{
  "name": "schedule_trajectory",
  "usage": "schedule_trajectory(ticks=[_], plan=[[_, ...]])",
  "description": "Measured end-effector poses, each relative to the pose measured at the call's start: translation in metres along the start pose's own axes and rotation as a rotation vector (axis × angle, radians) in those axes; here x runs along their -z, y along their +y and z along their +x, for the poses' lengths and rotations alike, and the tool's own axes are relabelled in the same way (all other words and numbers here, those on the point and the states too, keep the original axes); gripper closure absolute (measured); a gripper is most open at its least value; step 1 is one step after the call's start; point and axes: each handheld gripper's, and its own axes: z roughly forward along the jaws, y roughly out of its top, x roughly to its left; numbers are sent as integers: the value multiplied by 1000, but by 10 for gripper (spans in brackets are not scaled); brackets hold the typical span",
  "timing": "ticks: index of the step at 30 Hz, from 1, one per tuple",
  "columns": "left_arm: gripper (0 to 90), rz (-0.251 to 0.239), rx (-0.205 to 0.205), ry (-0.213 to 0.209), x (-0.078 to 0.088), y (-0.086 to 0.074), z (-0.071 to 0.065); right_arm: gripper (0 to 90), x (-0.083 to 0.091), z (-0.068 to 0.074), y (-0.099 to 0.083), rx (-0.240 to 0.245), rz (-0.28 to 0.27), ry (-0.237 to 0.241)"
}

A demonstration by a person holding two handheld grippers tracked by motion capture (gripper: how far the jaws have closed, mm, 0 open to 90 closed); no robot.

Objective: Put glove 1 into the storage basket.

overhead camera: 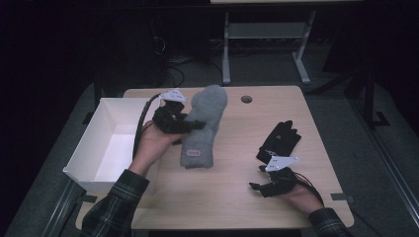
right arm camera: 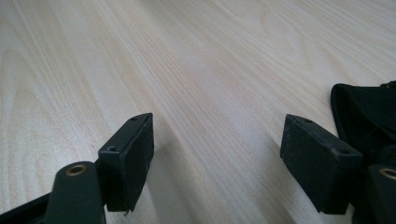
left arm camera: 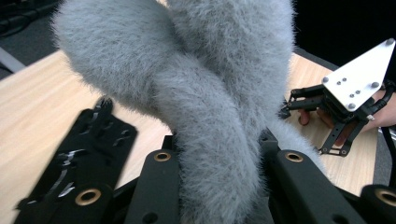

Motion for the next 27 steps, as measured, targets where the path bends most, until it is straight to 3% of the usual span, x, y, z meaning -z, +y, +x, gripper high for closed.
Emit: schedule_trajectory(ticks=[8, 17, 27], plan=[[705, -40, 40, 44, 44, 3, 23, 258, 0, 0, 0, 4, 0, -2], [705, -91, 90, 118, 97, -6, 46, 258, 0, 0, 0, 5, 0, -2], [705, -71, 136, 201, 138, -29, 70, 257, 0, 0, 0, 3, 0, -4]])
